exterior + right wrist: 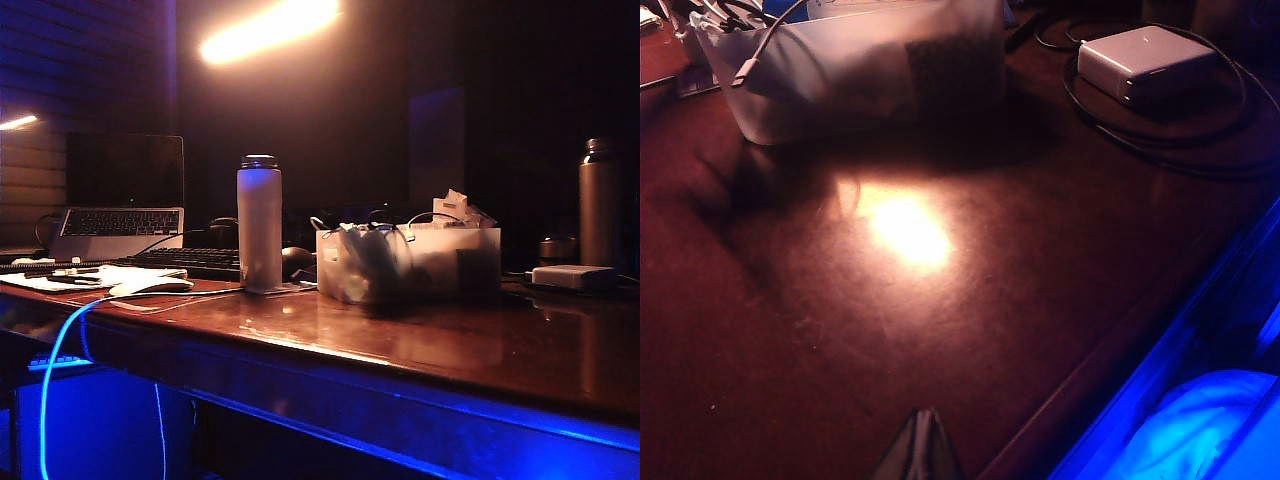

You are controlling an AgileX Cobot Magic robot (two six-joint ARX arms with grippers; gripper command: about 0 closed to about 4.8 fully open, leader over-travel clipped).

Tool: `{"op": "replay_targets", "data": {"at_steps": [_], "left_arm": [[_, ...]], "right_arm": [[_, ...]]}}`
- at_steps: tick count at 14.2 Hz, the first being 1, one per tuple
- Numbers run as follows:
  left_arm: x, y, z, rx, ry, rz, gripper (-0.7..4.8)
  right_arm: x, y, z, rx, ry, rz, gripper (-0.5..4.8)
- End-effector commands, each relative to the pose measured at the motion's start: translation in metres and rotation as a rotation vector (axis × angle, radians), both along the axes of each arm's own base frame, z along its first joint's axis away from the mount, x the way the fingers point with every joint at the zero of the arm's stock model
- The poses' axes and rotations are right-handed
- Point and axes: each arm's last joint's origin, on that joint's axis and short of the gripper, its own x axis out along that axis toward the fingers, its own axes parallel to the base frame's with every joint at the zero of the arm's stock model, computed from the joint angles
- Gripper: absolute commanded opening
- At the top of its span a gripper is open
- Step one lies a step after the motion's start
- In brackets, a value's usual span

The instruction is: Pick up the liquid glue and place it into the translucent box.

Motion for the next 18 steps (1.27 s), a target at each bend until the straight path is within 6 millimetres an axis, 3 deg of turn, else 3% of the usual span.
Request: {"op": "replay_targets", "data": {"at_steps": [1, 2, 5, 11, 13, 18], "left_arm": [[-0.029, 0.024, -0.033, -0.038, -0.069, 0.104, -0.06], [-0.057, 0.039, -0.068, -0.042, -0.138, 0.183, -0.06], [-0.085, 0.047, -0.112, -0.040, -0.184, 0.251, -0.06], [-0.113, 0.048, -0.205, -0.048, -0.206, 0.322, -0.06], [-0.115, 0.048, -0.218, -0.040, -0.195, 0.347, -0.06], [-0.118, 0.048, -0.227, 0.002, -0.119, 0.401, -0.06]], "right_arm": [[0.000, 0.000, 0.000, 0.004, 0.000, -0.002, 0.00], [0.000, 0.000, 0.000, 0.004, 0.000, -0.002, 0.00], [0.000, 0.000, 0.000, 0.004, 0.000, -0.001, 0.00], [0.000, 0.000, 0.000, 0.004, 0.000, -0.002, 0.00], [0.000, 0.000, 0.000, 0.003, -0.001, -0.002, 0.00], [0.000, 0.000, 0.000, 0.004, -0.001, -0.002, 0.00]]}}
